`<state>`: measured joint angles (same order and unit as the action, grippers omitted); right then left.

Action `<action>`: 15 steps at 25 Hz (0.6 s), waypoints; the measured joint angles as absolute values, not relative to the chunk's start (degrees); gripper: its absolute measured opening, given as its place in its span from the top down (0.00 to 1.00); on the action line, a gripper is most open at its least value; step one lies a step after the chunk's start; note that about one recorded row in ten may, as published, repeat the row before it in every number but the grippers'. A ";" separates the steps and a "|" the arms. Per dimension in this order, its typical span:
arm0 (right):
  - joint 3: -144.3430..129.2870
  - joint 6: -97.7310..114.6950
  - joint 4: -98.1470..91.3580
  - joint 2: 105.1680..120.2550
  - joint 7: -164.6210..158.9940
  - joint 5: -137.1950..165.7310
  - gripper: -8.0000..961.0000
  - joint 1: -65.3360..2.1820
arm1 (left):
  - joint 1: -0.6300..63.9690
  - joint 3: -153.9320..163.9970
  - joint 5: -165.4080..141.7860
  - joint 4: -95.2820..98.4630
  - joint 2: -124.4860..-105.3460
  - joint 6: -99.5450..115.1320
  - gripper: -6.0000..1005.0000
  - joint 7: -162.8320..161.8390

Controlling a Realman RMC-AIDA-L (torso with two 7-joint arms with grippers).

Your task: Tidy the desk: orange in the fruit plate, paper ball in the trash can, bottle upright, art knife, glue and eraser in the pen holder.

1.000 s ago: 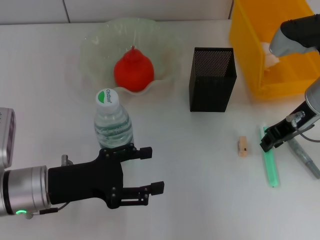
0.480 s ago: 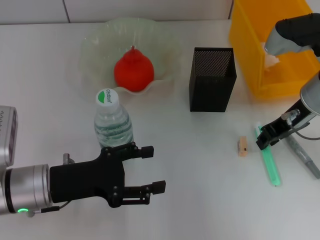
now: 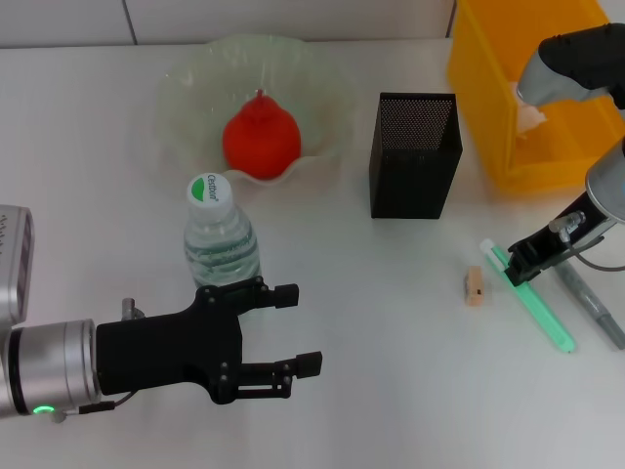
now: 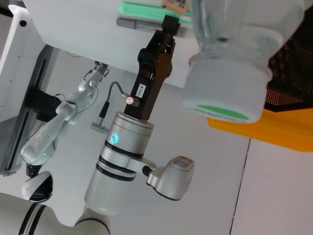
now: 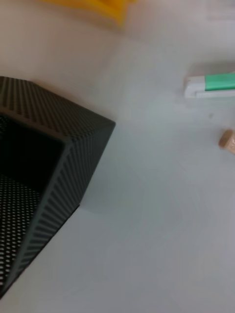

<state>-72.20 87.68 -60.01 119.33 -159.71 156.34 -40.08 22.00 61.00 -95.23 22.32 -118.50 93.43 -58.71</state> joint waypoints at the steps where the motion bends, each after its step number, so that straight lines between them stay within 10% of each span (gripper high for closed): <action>1: -72.20 87.68 -60.01 119.33 -159.71 156.34 0.88 -40.08 | 22.00 61.00 -95.24 22.32 -118.50 93.40 0.16 -58.71; 15: -62.08 91.89 -77.25 119.13 -151.60 144.60 0.91 -30.38 | 21.89 60.47 -95.07 22.32 -118.41 93.45 0.16 -58.71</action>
